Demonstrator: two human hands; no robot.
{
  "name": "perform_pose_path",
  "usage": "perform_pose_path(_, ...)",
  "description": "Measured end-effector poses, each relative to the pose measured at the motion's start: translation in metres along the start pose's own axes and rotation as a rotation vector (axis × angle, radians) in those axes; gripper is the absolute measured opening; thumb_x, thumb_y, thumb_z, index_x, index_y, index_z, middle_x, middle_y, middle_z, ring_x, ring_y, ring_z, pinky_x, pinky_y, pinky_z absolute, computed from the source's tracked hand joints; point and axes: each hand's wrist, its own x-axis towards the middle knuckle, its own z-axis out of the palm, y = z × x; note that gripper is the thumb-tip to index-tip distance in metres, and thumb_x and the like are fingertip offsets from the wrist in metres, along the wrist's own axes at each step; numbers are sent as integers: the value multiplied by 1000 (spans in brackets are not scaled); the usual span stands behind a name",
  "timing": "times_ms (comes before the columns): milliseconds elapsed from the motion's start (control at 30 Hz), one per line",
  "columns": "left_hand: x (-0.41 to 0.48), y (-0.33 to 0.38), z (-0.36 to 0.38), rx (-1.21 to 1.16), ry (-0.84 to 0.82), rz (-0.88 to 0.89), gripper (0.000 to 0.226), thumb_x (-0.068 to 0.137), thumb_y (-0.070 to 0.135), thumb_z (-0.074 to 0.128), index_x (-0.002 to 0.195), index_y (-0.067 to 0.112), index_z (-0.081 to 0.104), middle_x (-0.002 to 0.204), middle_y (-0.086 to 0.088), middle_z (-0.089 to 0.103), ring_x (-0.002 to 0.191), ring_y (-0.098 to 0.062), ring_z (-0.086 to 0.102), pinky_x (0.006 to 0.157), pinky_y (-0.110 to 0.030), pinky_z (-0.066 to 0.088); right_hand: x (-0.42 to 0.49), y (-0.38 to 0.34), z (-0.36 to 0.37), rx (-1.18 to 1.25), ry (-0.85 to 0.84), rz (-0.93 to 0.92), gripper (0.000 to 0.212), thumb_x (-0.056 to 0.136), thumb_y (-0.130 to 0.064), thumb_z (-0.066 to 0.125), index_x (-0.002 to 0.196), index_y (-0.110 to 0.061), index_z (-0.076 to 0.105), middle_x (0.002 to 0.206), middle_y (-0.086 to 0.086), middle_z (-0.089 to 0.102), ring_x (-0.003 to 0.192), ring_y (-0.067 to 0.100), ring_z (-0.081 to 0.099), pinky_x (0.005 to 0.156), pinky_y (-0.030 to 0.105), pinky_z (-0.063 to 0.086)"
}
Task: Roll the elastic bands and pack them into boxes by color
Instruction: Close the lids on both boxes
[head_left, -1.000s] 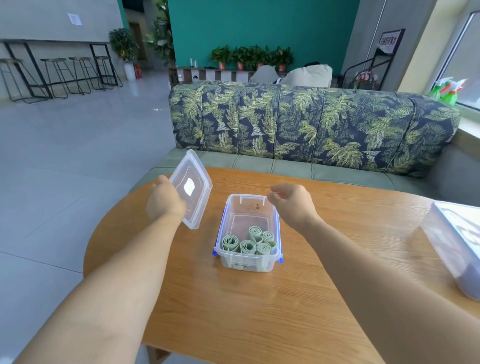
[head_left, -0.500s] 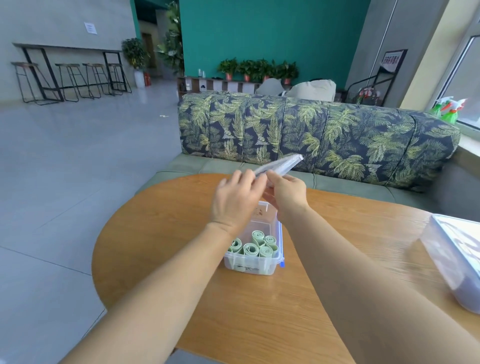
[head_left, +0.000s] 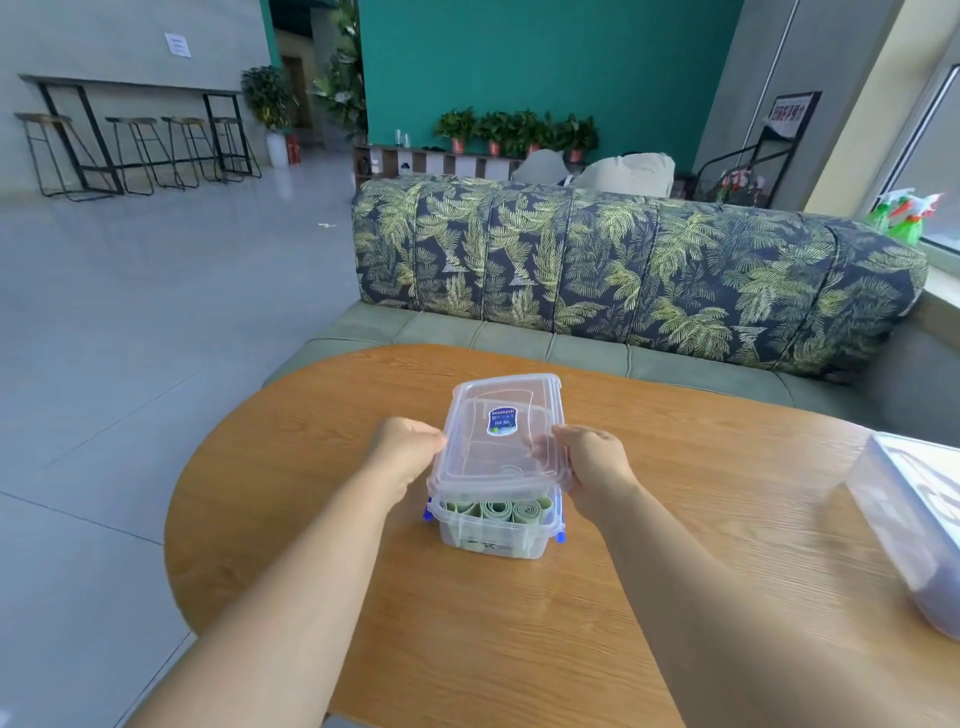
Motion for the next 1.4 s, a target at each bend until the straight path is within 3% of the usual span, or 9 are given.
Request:
perform_pose_path(133,6,-2,5,0,30,-34,10,88,4,62,82,10,69,69,-7,62,58,-19,50,49,-20,32,2,12,2,-134,28,-30,27,96,-3,51,114,15,60,62,8,69,60,21,58,47,22,42)
perform_pose_path(233,11,0,5,82,78,-18,14,86,6,64,74,12,62,76,-7,61,70,-22,55,56,-22,39,-1,17,1,-162,29,-30,25,94,1,47,96,24,58,55,8,66,62,25,53,48,23,39)
perform_pose_path(333,13,-4,7,130,38,-104,18,89,19,66,79,12,53,85,-7,59,82,-26,56,71,-30,47,0,18,-1,-120,41,-17,28,95,0,48,71,-1,60,52,4,66,73,26,53,61,32,41)
perform_pose_path(433,16,-8,11,73,3,-166,24,87,24,67,102,9,56,102,-12,66,90,-28,64,82,-38,53,3,19,-1,-211,98,-45,21,96,-8,52,79,-3,64,65,7,69,69,24,56,65,33,45)
perform_pose_path(533,20,-7,14,86,31,-122,16,84,19,70,82,11,57,99,-19,71,76,-26,61,83,-44,55,8,24,-1,-451,197,-132,27,92,-24,58,90,0,70,74,11,70,67,26,58,70,37,52)
perform_pose_path(733,16,0,19,224,61,-62,24,83,15,68,69,17,49,77,-9,58,66,-24,52,65,-30,45,10,29,-5,-748,274,-139,39,88,-36,59,58,-16,46,61,0,51,60,26,46,53,27,31)
perform_pose_path(1233,13,4,21,598,78,11,12,81,20,68,82,8,63,77,-7,66,65,-26,61,57,-28,47,11,32,-10,-839,223,-57,35,86,-30,57,58,-18,38,60,-2,45,50,20,37,50,25,27)
perform_pose_path(1333,8,9,27,821,130,152,5,85,13,60,89,14,62,105,-8,66,97,-27,62,61,-30,43,11,30,-9,-868,222,-45,34,87,-32,56,61,-18,41,64,-1,49,52,19,41,52,24,30)
perform_pose_path(1400,8,9,39,812,-2,338,38,91,13,56,129,21,58,141,-3,50,132,-25,42,95,-37,43,10,29,-8,-886,220,-45,33,88,-34,55,62,-18,42,66,-1,52,53,19,43,53,24,32)
